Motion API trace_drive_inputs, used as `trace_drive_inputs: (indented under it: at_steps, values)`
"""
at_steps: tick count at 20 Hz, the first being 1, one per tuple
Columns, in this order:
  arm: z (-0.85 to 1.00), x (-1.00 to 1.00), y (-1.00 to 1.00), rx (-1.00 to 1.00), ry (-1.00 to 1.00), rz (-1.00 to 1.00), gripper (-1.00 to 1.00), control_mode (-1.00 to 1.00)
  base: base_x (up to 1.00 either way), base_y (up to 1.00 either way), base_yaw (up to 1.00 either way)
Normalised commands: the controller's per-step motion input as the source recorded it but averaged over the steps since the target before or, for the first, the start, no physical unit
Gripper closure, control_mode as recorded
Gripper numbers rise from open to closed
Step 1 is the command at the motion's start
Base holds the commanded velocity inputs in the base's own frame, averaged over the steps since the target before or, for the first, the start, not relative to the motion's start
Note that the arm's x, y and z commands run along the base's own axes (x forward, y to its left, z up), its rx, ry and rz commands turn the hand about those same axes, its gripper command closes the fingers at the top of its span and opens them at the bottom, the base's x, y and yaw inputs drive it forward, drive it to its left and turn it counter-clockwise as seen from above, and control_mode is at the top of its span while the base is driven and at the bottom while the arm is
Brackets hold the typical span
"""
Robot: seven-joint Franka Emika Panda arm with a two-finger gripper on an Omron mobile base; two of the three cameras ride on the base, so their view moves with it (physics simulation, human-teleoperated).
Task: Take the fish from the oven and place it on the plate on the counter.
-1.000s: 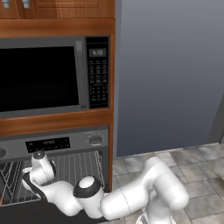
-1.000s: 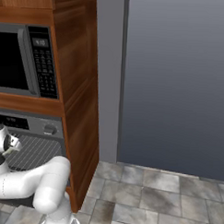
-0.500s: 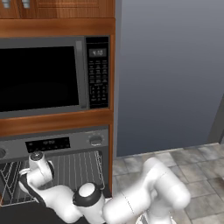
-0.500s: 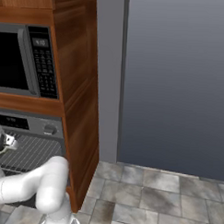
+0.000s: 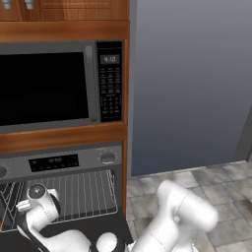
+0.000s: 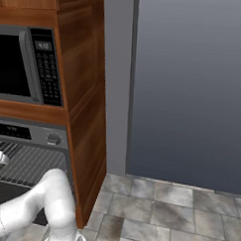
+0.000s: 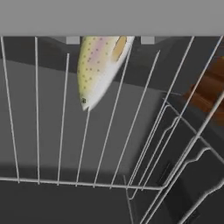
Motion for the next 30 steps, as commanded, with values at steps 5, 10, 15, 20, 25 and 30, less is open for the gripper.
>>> trace_drive_inputs:
  at_steps: [5,10,15,20,25,30]
  values:
    - [0.96,-0.72,-0.23,0.07,-0.11,0.00,1.00,-1.00,0.00,0.00,0.00]
    - [1.00,-0.60,-0.48,0.10,-0.03,0.00,1.00,-1.00,0.00,0.00,0.00]
    - [1.00,-0.44,-0.50,0.09,-0.01,0.02,1.00,-1.00,0.00,0.00,0.00]
    - [1.00,-0.21,-0.69,0.07,0.00,0.07,1.00,-1.00,0.00,0.00,0.00]
    - [1.00,-0.19,-0.73,0.06,0.03,0.08,1.00,-1.00,0.00,0.00,0.00]
    - [1.00,-0.11,-0.71,0.03,0.07,0.04,1.00,-1.00,0.00,0.00,0.00]
